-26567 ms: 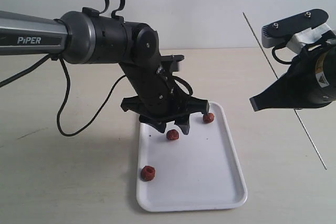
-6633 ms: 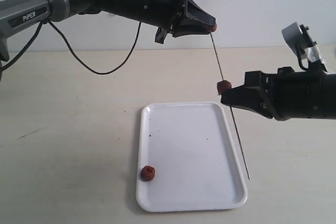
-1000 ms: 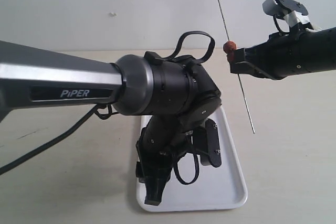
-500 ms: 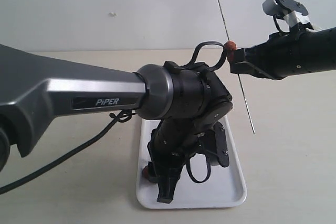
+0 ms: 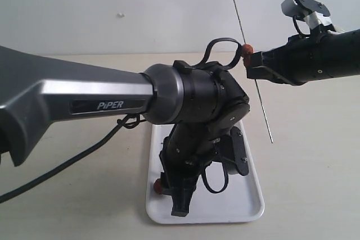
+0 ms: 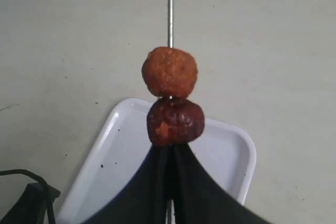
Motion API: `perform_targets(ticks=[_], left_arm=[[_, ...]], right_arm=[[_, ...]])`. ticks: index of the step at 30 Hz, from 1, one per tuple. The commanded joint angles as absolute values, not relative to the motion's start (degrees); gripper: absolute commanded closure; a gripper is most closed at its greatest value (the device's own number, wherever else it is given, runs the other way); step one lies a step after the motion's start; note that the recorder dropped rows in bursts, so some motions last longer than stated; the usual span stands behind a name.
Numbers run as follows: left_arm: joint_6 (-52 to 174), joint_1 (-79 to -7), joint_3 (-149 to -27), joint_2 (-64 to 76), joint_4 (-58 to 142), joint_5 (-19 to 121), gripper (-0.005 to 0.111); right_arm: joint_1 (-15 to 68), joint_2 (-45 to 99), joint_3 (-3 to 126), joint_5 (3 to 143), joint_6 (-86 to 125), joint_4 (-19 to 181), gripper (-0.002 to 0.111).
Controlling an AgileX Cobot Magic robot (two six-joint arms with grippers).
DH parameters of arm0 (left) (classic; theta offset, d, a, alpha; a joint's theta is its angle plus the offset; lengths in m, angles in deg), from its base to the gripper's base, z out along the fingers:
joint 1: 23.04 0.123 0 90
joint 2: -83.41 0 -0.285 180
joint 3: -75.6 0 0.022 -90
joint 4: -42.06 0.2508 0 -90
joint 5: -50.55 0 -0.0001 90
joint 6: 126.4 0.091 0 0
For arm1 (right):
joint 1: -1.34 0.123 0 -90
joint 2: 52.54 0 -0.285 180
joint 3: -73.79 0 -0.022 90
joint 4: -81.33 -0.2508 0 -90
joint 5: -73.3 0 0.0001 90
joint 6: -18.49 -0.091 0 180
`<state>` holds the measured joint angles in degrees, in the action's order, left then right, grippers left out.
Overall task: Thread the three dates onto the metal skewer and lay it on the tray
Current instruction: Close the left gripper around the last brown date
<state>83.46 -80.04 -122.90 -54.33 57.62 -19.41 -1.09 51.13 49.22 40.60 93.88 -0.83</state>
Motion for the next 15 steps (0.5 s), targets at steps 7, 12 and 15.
perform_targets(ticks=[7, 12, 15], left_arm=[[81.47, -80.24, -120.33, -53.44, 57.62, -19.41, 0.061], [80.87, -80.24, -120.36, -53.44, 57.74, -19.41, 0.061], [79.91, -80.24, -120.36, -53.44, 57.95, -19.41, 0.061]], right_arm=[[-1.32, 51.22, 49.57, 40.24, 94.42, -0.57, 0.108], [-1.32, 51.22, 49.57, 40.24, 94.42, -0.57, 0.108], [-1.32, 51.22, 49.57, 40.24, 94.42, -0.57, 0.108]])
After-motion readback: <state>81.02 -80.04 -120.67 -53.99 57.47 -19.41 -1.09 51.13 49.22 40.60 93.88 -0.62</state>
